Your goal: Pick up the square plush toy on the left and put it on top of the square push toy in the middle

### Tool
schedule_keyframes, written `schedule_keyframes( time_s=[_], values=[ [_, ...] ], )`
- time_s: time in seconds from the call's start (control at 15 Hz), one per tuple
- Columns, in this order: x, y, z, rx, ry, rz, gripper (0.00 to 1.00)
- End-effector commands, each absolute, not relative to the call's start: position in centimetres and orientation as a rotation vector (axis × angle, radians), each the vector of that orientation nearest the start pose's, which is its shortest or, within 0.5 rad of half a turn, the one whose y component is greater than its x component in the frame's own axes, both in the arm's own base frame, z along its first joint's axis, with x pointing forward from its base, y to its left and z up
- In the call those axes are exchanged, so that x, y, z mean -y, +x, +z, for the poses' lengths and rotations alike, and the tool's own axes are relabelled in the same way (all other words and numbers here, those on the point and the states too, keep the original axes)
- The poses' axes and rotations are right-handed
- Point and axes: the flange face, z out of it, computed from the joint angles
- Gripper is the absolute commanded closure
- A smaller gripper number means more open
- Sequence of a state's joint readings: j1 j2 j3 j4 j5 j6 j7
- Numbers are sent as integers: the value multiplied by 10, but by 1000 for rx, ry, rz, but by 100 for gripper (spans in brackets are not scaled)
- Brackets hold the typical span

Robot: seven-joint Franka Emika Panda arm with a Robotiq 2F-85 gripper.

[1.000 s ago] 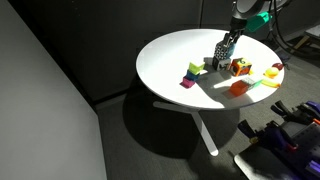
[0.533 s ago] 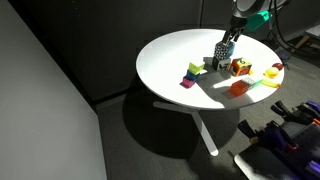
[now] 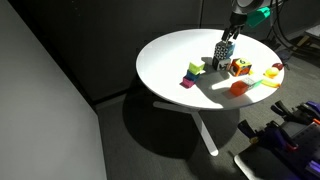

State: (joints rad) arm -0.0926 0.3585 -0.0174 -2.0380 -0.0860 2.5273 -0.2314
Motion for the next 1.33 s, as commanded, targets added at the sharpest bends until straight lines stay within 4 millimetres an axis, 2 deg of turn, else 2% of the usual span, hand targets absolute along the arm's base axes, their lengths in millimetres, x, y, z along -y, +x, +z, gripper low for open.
schedule_keyframes(
  time_s=[0.0, 0.6, 1.27],
  values=[
    [60, 599, 296, 322, -3203, -122, 0],
    [47, 571, 317, 263, -3261, 147, 0],
    [21, 531, 350, 388, -3158, 357, 0]
  ],
)
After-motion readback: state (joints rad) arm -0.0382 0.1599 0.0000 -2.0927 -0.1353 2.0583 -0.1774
